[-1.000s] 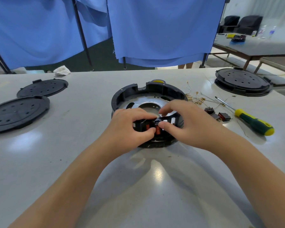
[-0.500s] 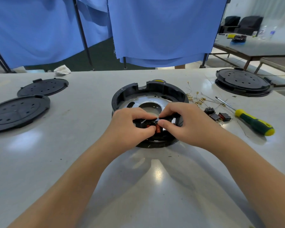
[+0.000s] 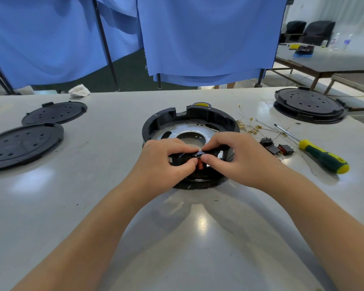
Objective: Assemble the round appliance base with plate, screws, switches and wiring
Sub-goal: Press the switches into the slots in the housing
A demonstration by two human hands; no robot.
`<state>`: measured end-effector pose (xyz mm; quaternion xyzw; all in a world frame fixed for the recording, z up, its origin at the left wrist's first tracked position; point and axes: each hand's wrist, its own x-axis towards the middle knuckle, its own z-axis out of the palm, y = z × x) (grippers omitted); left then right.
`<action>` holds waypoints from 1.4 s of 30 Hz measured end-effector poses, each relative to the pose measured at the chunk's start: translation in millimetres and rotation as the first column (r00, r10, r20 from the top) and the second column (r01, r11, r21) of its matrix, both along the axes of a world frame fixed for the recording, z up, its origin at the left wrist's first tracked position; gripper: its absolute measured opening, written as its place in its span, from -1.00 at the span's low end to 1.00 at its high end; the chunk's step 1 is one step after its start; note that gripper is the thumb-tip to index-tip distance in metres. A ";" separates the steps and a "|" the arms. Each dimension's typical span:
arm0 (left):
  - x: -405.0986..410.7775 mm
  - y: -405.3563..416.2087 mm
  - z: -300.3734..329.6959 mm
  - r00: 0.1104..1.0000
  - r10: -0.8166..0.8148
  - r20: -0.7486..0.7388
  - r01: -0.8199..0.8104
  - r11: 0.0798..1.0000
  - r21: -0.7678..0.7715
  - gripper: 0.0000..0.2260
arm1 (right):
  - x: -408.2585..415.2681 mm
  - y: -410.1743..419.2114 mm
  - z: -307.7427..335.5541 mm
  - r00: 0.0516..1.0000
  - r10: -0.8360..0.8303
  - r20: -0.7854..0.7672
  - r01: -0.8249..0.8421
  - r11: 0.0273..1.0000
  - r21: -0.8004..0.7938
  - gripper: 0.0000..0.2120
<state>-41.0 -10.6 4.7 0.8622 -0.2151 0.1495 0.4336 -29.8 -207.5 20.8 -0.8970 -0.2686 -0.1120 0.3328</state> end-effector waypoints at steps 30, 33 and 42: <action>-5.2 -8.9 1.7 0.995 0.103 -0.006 -0.102 0.994 0.047 -0.76 | 2.9 1.3 -3.7 0.998 -0.003 0.062 0.008 0.996 -0.085 -0.82; -5.1 -8.4 1.7 0.995 0.101 0.013 -0.102 0.993 0.058 -0.75 | 4.2 0.2 -2.2 0.999 0.011 0.033 -0.008 0.996 -0.089 -0.81; -0.2 -1.4 -0.3 1.000 0.030 0.007 -0.030 0.999 0.045 -0.80 | 3.4 0.3 -2.2 0.999 0.007 0.035 -0.005 0.997 -0.075 -0.82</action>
